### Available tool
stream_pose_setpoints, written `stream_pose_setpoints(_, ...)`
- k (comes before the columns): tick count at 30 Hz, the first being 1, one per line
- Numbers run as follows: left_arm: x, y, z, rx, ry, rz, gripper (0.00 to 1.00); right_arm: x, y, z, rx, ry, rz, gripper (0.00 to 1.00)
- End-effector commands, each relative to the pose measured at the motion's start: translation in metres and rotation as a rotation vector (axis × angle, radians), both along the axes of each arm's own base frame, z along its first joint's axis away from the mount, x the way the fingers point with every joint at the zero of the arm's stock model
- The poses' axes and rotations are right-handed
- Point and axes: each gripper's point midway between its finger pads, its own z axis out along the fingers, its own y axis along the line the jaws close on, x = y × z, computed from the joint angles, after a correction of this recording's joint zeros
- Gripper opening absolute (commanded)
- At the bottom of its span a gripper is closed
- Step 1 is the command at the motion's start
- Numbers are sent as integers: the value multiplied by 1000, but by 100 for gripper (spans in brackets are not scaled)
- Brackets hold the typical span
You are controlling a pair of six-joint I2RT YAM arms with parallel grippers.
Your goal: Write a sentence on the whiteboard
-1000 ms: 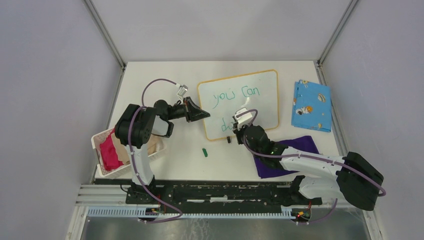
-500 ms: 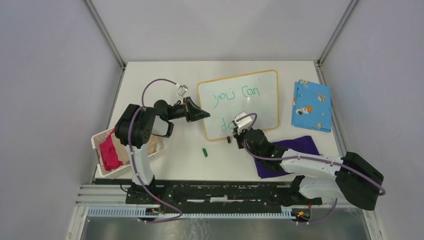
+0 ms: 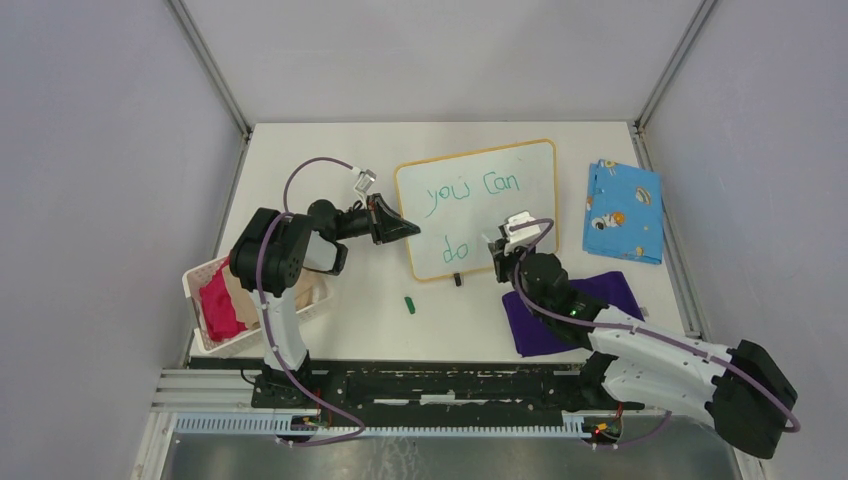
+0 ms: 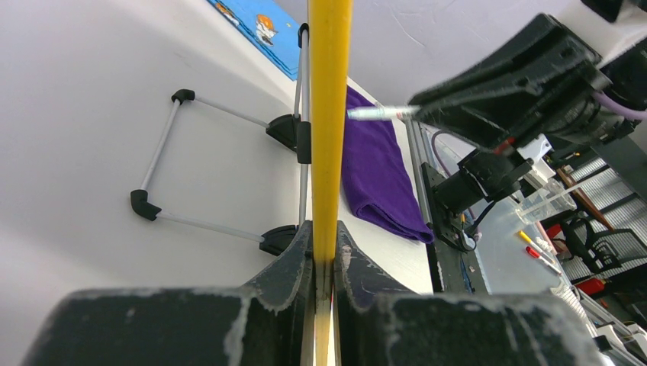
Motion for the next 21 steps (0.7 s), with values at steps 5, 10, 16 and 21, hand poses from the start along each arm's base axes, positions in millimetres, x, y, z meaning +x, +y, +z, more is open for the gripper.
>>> stream_pose_setpoints(5, -11, -8, 1, 1, -43, -64, 2, 19, -34, 9, 18, -22, -104, 0)
stream_pose_setpoints(10, -11, -8, 0, 2, -41, -64, 2, 20, -26, 6, 29, -15, -78, 0)
stream_pose_setpoints(16, -11, -8, 0, 2, -41, -65, 2, 26, -18, 8, 32, -12, -70, 0)
stream_pose_setpoints(21, -11, -8, 0, 2, -40, -65, 2, 31, -16, 5, 22, -6, -75, 0)
